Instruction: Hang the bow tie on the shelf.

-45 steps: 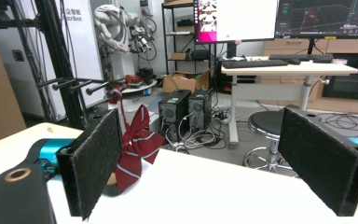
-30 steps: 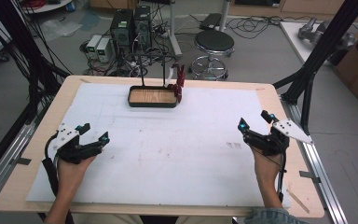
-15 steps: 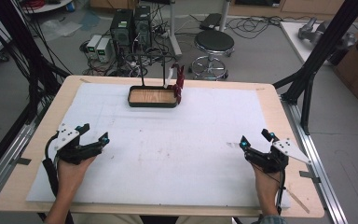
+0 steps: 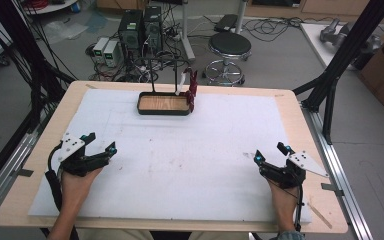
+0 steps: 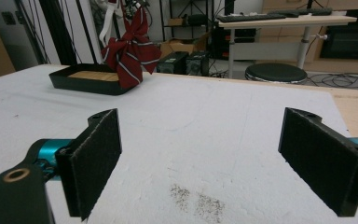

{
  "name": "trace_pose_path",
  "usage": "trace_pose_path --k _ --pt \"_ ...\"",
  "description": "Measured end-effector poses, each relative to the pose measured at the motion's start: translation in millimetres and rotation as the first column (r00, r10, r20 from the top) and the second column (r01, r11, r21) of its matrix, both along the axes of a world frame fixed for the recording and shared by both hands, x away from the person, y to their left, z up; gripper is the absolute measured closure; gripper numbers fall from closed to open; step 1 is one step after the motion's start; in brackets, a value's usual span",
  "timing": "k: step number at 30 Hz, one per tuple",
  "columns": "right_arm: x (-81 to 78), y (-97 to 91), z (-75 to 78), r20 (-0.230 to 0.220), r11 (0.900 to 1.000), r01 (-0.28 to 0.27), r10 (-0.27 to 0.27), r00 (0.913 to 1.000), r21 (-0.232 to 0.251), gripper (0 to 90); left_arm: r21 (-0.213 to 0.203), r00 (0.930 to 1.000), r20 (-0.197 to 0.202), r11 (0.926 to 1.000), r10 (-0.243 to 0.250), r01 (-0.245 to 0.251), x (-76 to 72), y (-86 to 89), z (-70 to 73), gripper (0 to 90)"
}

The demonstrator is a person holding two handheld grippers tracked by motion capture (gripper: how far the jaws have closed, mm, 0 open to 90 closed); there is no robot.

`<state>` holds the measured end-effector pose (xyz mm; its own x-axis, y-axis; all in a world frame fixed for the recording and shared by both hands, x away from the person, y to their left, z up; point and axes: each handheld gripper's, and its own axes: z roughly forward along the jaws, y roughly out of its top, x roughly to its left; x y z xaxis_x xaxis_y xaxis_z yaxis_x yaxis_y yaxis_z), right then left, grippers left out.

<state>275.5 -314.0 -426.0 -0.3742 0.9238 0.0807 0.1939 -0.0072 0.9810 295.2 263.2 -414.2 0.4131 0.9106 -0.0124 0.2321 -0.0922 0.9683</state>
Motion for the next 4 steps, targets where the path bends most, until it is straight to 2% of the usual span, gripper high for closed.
trace_pose_path --k 4 --pt "-0.6 -1.3 -1.2 0.004 1.0 0.006 -0.006 1.0 0.007 12.2 0.004 1.0 -0.002 1.0 0.002 -0.002 -0.3 0.7 0.0 19.6"
